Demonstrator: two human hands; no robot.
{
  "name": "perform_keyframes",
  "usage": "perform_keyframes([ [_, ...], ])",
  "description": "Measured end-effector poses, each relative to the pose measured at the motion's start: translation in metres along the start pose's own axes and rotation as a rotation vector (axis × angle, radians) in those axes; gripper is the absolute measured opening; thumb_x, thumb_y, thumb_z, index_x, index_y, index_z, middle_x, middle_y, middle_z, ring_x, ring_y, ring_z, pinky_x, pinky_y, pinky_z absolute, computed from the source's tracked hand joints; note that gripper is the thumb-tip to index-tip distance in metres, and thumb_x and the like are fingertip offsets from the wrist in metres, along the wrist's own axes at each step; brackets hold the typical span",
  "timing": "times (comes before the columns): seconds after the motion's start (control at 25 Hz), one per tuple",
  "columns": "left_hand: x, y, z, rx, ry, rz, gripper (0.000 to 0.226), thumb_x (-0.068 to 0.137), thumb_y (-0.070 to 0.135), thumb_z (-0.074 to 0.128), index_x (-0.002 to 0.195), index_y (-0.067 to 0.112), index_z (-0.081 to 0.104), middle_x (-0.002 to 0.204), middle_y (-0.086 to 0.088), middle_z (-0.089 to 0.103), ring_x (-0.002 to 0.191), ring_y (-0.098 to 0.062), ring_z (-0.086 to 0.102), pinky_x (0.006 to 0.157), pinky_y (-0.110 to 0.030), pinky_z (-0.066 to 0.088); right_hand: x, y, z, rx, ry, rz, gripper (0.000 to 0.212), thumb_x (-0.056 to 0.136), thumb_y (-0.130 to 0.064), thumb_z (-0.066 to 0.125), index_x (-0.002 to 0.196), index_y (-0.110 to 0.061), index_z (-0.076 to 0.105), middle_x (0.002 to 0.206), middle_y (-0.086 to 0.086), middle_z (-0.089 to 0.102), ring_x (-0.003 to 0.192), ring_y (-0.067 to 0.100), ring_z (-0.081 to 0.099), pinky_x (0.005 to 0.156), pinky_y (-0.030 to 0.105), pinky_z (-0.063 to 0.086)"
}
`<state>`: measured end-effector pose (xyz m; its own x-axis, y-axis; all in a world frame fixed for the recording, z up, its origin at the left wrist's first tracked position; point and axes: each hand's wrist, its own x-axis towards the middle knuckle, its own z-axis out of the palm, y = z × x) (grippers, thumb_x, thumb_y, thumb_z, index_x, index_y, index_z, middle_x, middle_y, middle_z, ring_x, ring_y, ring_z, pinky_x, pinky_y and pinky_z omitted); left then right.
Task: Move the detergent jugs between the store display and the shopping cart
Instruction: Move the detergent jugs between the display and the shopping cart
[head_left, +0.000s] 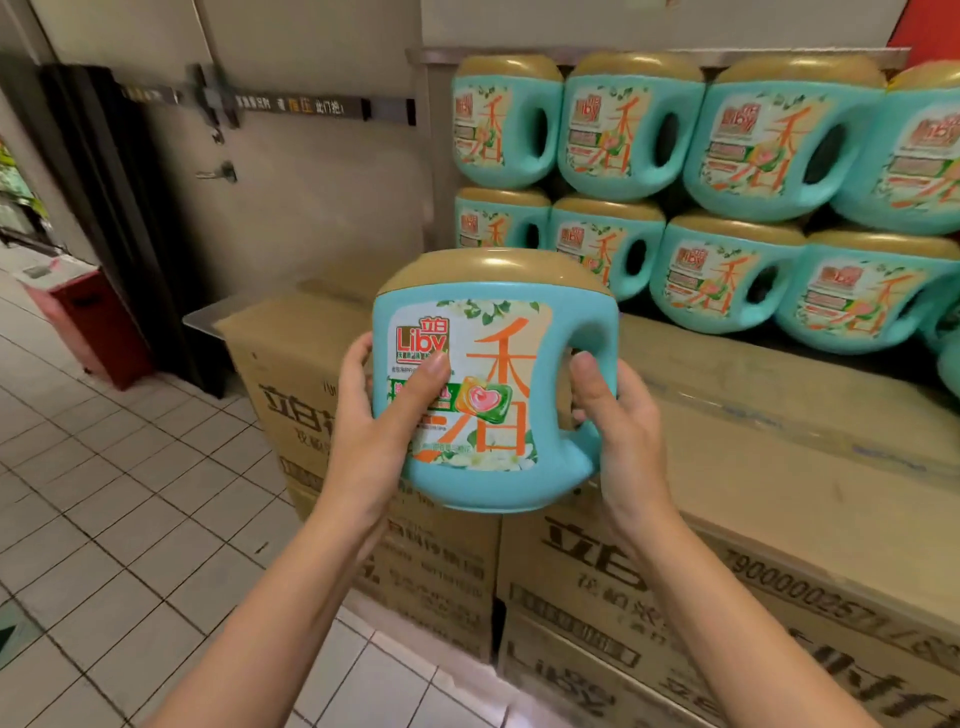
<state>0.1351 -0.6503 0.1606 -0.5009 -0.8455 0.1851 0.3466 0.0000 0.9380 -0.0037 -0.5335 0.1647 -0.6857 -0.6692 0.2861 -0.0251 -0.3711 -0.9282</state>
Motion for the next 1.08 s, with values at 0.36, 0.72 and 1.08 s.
perform_keyframes([
  [0.36, 0.238, -0.005, -0.087, 0.092, -0.224, 0.036, 0.058, 0.076, 0.053, 0.073, 0.124, 0.025, 0.058, 0.113, 0.002, 0.073, 0.099, -0.017, 0.072, 0.069, -0.025, 0.058, 0.184, 0.074, 0.104, -0.354, -0.020, -0.020, 0.102, 0.039, -0.055, 0.081, 0.130, -0.029, 0.042, 0.117, -0.010, 0.054, 0.106, 0.002, 0.054, 0.083, 0.019, 0.047],
  [0.72, 0.409, -0.056, -0.147, 0.181, -0.273, -0.044, 0.086, 0.054, 0.063, 0.083, 0.130, 0.036, 0.052, 0.113, 0.006, 0.072, 0.099, -0.015, 0.071, 0.071, -0.028, 0.060, 0.305, 0.171, 0.164, -0.470, 0.126, -0.041, 0.083, 0.053, -0.037, 0.092, 0.126, -0.038, 0.051, 0.128, -0.008, 0.053, 0.120, 0.002, 0.049, 0.095, 0.019, 0.042],
  [1.08, 0.490, -0.096, -0.166, 0.382, -0.333, -0.019, 0.113, 0.042, 0.057, 0.088, 0.138, 0.059, 0.030, 0.142, 0.009, 0.049, 0.128, -0.010, 0.049, 0.099, -0.034, 0.049, 0.369, 0.225, 0.181, -0.683, 0.203, -0.028, 0.112, 0.053, -0.048, 0.088, 0.146, -0.039, 0.027, 0.121, 0.001, 0.042, 0.109, -0.001, 0.032, 0.090, 0.007, 0.032],
])
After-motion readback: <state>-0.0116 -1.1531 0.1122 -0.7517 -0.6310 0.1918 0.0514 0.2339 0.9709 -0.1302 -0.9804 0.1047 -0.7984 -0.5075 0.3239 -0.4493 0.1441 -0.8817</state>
